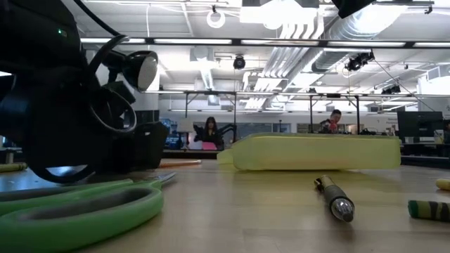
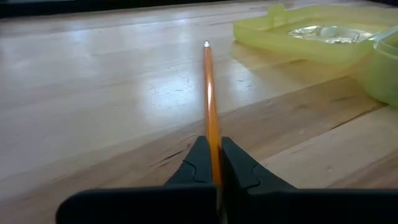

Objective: Pick & place school supplies into a supply box
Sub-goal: Put the orange pencil into the yellow supply box

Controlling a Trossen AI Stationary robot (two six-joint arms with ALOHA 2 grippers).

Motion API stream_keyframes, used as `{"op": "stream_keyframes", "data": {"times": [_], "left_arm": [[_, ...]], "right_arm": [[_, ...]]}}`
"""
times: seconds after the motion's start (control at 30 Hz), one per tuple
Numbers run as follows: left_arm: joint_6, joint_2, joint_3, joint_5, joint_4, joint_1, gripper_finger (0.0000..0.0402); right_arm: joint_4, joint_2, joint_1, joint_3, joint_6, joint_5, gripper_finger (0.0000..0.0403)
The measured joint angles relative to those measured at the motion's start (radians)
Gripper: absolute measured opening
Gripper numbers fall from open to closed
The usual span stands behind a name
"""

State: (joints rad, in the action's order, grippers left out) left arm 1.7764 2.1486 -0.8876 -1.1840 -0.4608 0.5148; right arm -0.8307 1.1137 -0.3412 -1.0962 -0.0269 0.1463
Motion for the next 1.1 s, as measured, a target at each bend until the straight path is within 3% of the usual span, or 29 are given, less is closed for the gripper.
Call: {"op": "stream_keyframes", "data": {"times": [0.37, 0.57, 0.77, 0.83, 0.97, 1.1], "left_arm": [[-0.083, -0.114, 0.002, 0.043, 0.001, 0.001, 0.0030], [-0.112, -0.162, 0.001, -0.035, 0.040, 0.002, 0.0030], [-0.356, -0.246, -0.002, -0.138, 0.216, 0.003, 0.0030], [-0.517, -0.275, -0.021, -0.091, 0.294, 0.002, 0.0030], [-0.909, -0.316, -0.113, 0.118, 0.397, -0.010, 0.0030], [-1.183, -0.325, -0.260, 0.312, 0.402, -0.054, 0.0030]], "right_arm": [[0.000, 0.000, 0.000, 0.000, 0.000, 0.000, 0.0113], [0.003, 0.000, 0.000, 0.000, 0.000, 0.000, 0.0113], [0.003, 0.000, 0.000, 0.000, 0.000, 0.000, 0.0113], [0.002, 0.000, 0.000, 0.000, 0.000, 0.000, 0.0113], [0.000, 0.000, 0.000, 0.000, 0.000, 0.000, 0.0113], [0.000, 0.000, 0.000, 0.000, -0.005, 0.000, 0.0113]]}}
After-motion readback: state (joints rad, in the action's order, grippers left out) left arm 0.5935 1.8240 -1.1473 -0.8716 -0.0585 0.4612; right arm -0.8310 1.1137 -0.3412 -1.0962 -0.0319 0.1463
